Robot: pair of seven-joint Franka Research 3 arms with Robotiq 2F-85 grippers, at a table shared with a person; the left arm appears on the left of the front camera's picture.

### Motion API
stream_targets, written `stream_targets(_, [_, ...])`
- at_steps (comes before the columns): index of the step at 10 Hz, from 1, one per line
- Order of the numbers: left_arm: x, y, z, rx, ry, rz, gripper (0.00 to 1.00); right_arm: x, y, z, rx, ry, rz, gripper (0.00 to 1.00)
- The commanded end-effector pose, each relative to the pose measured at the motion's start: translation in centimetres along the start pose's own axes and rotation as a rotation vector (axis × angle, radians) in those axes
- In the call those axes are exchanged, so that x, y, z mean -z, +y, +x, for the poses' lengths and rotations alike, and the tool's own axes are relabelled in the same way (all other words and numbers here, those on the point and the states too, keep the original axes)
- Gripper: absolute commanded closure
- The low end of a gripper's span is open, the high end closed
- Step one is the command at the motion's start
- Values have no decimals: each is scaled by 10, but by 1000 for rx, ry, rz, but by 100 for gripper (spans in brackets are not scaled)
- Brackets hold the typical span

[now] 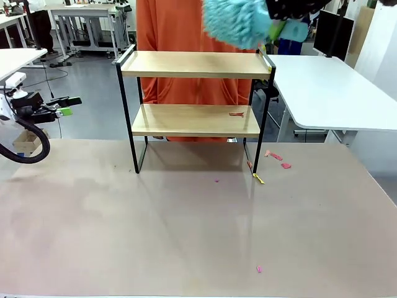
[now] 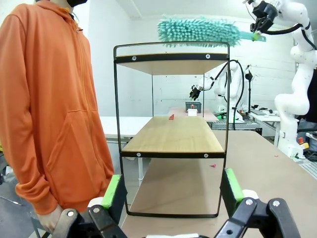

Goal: Clean the shelf.
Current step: Clean the specific section of the Shelf indicated by the human with the Duster.

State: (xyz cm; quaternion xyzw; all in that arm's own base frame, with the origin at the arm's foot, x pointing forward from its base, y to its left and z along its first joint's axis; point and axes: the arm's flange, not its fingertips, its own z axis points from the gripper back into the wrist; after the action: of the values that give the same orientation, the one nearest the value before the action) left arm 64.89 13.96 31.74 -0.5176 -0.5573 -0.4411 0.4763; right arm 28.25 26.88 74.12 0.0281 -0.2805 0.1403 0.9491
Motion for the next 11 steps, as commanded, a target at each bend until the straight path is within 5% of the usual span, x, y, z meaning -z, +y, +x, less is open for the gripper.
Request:
stream_targets(1, [0,-1,3,11,5,-8,0,0,-11,-18,-224,72,194,87])
stream_targets(3, [0,-1,3,11,5,-8,0,7,-1,-40,-424,147,309,87])
stream_targets(6, [0,-1,3,11,5,-8,0,26,2,-76,-591,302,321,87])
stream_targets(11, [0,-1,3,11,5,-8,0,72,-82,-136,-649,445,359,87])
